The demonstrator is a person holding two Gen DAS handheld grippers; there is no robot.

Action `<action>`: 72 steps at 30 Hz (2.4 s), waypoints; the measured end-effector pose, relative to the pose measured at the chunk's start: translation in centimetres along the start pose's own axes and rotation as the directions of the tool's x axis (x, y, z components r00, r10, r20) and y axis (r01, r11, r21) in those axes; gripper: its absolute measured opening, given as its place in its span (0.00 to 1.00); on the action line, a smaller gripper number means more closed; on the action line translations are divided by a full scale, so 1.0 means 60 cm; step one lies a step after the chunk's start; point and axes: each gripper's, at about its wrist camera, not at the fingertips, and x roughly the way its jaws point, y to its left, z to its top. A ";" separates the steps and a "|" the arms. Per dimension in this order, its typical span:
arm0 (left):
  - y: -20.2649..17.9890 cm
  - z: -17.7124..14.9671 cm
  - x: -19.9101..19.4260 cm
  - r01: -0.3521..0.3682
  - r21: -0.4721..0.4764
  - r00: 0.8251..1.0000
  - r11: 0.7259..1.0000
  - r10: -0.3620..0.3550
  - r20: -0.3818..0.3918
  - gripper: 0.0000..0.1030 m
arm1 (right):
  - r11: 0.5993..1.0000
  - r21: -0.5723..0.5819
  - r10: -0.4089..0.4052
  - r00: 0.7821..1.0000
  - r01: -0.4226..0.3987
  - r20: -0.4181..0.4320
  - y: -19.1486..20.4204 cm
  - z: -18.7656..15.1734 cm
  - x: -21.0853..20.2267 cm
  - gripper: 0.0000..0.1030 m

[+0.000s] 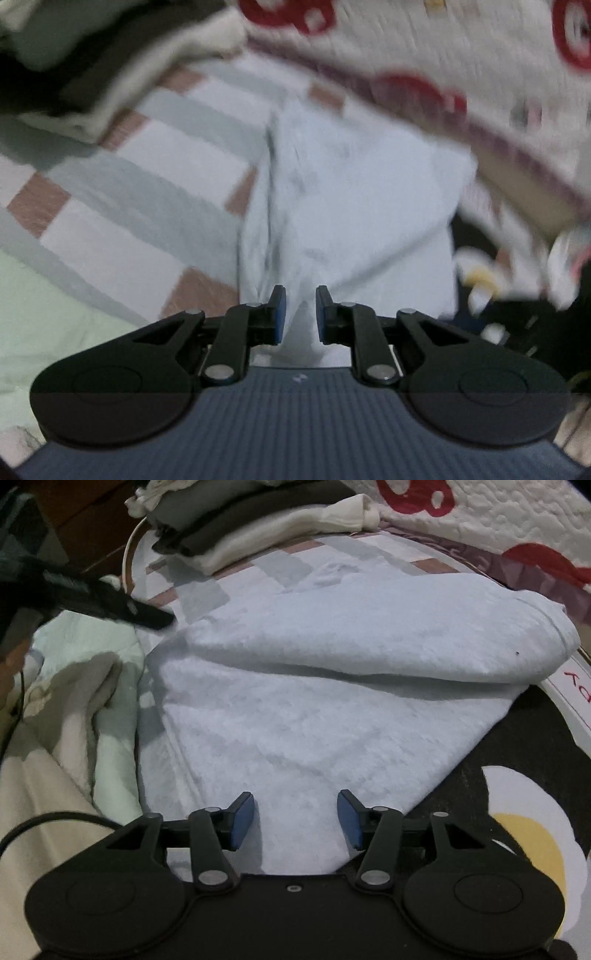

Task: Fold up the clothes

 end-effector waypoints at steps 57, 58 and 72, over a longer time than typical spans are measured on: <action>-0.103 0.286 0.184 -0.063 0.237 0.981 0.970 0.017 0.192 0.08 | 0.991 0.090 -0.107 0.989 0.098 0.100 -0.121 0.018 0.012 0.63; -0.095 0.289 0.177 -0.092 0.229 0.974 0.969 0.040 0.222 0.09 | 0.991 0.084 -0.110 0.989 0.102 0.100 -0.120 0.018 0.013 0.63; -0.018 0.235 0.193 0.098 0.067 0.993 0.993 -0.102 0.052 0.67 | 0.991 0.080 -0.117 0.989 0.109 0.096 -0.128 0.020 0.012 0.65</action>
